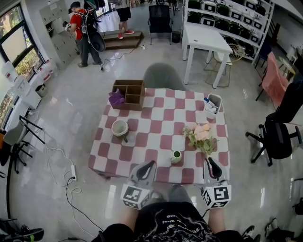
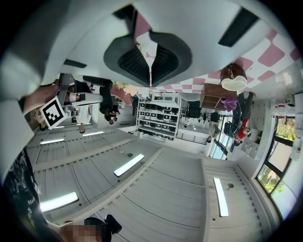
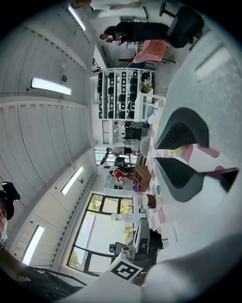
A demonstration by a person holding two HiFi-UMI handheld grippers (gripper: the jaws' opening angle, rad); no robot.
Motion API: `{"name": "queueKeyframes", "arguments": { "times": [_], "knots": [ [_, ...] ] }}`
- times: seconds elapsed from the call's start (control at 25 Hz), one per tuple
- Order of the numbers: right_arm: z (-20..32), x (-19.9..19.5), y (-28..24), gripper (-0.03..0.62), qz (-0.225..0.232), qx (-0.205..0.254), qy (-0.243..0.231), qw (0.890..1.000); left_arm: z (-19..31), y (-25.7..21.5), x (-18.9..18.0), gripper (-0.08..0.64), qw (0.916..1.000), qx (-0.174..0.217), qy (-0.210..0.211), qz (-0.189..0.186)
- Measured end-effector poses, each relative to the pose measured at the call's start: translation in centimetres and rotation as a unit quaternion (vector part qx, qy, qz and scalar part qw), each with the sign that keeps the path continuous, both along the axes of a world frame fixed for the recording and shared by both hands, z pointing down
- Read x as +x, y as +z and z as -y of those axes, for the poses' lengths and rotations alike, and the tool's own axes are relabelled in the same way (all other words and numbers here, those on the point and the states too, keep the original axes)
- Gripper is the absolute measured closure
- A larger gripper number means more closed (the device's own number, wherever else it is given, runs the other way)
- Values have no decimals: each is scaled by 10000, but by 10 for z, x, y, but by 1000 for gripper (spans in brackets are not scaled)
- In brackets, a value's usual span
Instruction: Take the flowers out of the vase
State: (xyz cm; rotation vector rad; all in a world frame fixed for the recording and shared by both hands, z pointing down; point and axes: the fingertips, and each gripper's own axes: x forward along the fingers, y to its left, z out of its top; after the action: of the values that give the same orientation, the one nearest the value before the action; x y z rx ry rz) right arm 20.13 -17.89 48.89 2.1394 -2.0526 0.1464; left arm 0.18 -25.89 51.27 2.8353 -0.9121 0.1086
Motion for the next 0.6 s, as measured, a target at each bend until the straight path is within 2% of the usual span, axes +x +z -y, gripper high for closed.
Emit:
{"name": "queueKeyframes", "arguments": {
  "times": [0.2,0.6],
  "knots": [
    [-3,3,3,585,-42,-6,99,9999,-1,-2,-1,540,10000,-12,-9,-28],
    [-3,-2,9,586,-19,-77,41,10000,-2,-1,-3,540,10000,35,10,24]
  ]
}}
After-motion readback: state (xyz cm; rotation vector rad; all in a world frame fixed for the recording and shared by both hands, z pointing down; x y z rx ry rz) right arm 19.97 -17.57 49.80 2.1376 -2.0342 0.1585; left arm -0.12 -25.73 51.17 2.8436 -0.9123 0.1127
